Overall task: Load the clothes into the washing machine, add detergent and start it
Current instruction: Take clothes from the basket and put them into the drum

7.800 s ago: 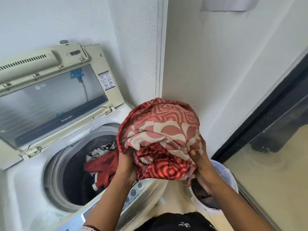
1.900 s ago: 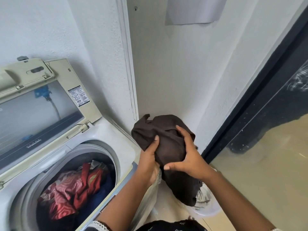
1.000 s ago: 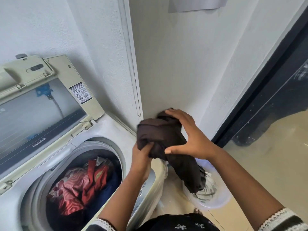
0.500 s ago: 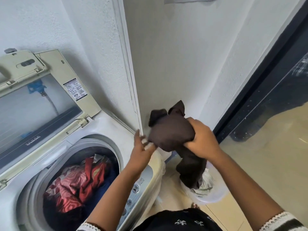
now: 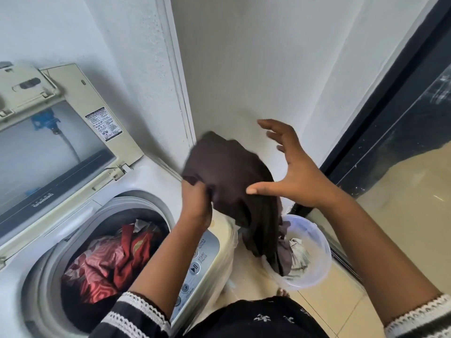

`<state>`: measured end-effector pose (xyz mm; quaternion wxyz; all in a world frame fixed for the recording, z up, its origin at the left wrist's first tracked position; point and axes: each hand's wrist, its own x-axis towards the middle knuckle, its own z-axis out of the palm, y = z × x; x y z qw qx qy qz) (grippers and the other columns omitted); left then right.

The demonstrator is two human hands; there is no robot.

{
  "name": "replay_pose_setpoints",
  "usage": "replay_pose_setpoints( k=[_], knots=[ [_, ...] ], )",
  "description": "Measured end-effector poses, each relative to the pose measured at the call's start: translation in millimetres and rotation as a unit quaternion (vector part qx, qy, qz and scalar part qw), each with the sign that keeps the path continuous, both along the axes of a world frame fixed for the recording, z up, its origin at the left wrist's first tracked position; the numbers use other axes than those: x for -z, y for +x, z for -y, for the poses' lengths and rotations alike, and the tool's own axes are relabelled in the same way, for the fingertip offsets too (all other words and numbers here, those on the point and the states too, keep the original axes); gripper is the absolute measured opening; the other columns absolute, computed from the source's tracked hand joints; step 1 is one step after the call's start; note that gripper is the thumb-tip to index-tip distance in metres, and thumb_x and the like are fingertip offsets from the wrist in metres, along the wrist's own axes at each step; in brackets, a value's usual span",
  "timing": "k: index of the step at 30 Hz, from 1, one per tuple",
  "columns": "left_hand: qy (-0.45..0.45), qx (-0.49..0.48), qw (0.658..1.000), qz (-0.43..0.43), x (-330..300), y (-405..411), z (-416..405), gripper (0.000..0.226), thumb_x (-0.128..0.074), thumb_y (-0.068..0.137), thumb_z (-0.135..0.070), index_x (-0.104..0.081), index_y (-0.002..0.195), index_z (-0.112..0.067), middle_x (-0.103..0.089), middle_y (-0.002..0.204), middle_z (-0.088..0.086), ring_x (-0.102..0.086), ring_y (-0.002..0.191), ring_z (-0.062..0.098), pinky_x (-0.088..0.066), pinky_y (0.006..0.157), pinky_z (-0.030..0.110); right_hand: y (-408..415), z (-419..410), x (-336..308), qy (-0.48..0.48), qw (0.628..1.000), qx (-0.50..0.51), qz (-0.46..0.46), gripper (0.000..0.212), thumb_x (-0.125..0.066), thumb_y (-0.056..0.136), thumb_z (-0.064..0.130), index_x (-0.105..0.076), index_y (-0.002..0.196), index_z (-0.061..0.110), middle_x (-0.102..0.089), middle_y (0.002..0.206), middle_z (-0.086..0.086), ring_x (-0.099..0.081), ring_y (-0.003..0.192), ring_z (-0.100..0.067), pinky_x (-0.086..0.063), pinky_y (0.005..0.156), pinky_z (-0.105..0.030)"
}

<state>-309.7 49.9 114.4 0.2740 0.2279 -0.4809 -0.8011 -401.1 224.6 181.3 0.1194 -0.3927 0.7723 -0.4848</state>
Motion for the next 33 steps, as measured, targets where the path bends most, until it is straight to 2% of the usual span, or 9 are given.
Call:
replay_pose_setpoints(
  k=[3, 6, 11, 14, 17, 21, 24, 27, 33],
  knots=[
    [0.148, -0.030, 0.988, -0.024, -17, -2, -1, 0.018, -0.047, 0.096, -0.009, -0.061, 0.090, -0.018, -0.069, 0.073, -0.005, -0.063, 0.070, 0.008, -0.053, 0.061, 0.020, -1, -13, 21, 0.066, 0.996, -0.022, 0.049, 0.130, -0.093, 0.052, 0.048, -0.008, 0.150, 0.050, -0.018, 0.157, 0.017, -0.020, 0.146, 0.001, -0.027, 0.118, -0.032],
    [0.100, 0.040, 0.994, 0.027, -23, 6, -23, 0.024, -0.040, 0.101, -0.007, -0.061, 0.093, -0.014, -0.069, 0.068, -0.004, -0.063, 0.058, 0.007, -0.050, 0.050, 0.019, 15, -6, 52, -0.004, 0.992, -0.034, 0.123, 0.132, -0.096, 0.059, 0.024, -0.003, 0.153, 0.037, -0.030, 0.155, 0.009, -0.038, 0.139, -0.004, -0.040, 0.113, -0.031],
    [-0.059, 0.235, 0.946, 0.215, 6, 22, -17, 0.033, -0.056, 0.094, -0.044, -0.056, 0.123, -0.029, -0.066, 0.123, -0.001, -0.061, 0.112, 0.017, -0.052, 0.093, 0.038, 21, -12, 81, -0.069, 0.976, 0.136, 0.156, 0.095, -0.088, 0.060, 0.038, -0.037, 0.140, 0.036, -0.059, 0.130, 0.008, -0.059, 0.119, -0.013, -0.051, 0.102, -0.044],
    [-0.156, 0.209, 0.920, 0.291, 12, 28, -4, 0.080, -0.079, 0.080, -0.029, -0.028, 0.142, -0.029, -0.047, 0.139, 0.002, -0.050, 0.121, 0.019, -0.049, 0.097, 0.041, 3, -27, 69, 0.076, 0.981, 0.178, -0.030, 0.071, -0.072, 0.069, 0.034, -0.046, 0.135, 0.031, -0.061, 0.111, 0.008, -0.062, 0.098, -0.018, -0.048, 0.079, -0.032],
    [-0.289, 0.215, 0.901, 0.242, 11, 29, 0, 0.115, -0.089, 0.068, -0.024, -0.010, 0.149, -0.041, -0.026, 0.152, -0.004, -0.033, 0.135, 0.016, -0.039, 0.110, 0.045, -18, -34, 52, 0.293, 0.882, 0.160, -0.332, 0.069, -0.073, 0.068, 0.019, -0.052, 0.132, 0.031, -0.055, 0.108, -0.005, -0.057, 0.091, -0.032, -0.046, 0.066, -0.036],
    [-0.435, 0.239, 0.858, 0.134, 11, 17, -17, 0.123, -0.092, 0.060, -0.037, -0.009, 0.150, -0.038, -0.016, 0.153, -0.018, -0.022, 0.140, -0.001, -0.026, 0.113, 0.019, -16, -22, 24, 0.282, 0.865, 0.085, -0.406, 0.067, -0.075, 0.067, 0.010, -0.058, 0.129, 0.030, -0.058, 0.115, -0.002, -0.056, 0.097, -0.032, -0.046, 0.069, -0.037],
    [-0.368, 0.167, 0.909, 0.101, 7, 9, -34, 0.102, -0.092, 0.058, -0.027, -0.029, 0.137, -0.032, -0.053, 0.130, -0.009, -0.057, 0.116, 0.003, -0.051, 0.093, 0.022, 5, -2, 3, 0.172, 0.919, 0.056, -0.349, 0.069, -0.069, 0.068, 0.010, -0.052, 0.132, 0.031, -0.060, 0.118, 0.004, -0.055, 0.099, -0.024, -0.047, 0.070, -0.032],
    [-0.265, 0.083, 0.957, 0.086, 7, 7, -28, 0.080, -0.088, 0.061, -0.023, -0.044, 0.128, -0.028, -0.065, 0.118, -0.009, -0.065, 0.106, 0.009, -0.058, 0.085, 0.034, 12, -2, -3, -0.003, 0.991, 0.015, -0.130, 0.074, -0.069, 0.070, 0.004, -0.048, 0.137, 0.029, -0.056, 0.133, 0.008, -0.054, 0.121, -0.012, -0.049, 0.099, -0.031],
    [0.196, 0.090, 0.973, -0.080, 15, 19, -19, 0.060, -0.074, 0.064, -0.019, -0.062, 0.122, -0.008, -0.065, 0.123, 0.009, -0.061, 0.114, 0.023, -0.055, 0.092, 0.036, 10, -26, 32, -0.036, 0.989, -0.025, 0.142, 0.114, -0.091, 0.065, 0.029, -0.016, 0.150, 0.042, -0.030, 0.153, 0.013, -0.037, 0.138, 0.004, -0.038, 0.104, -0.010]
  ],
)
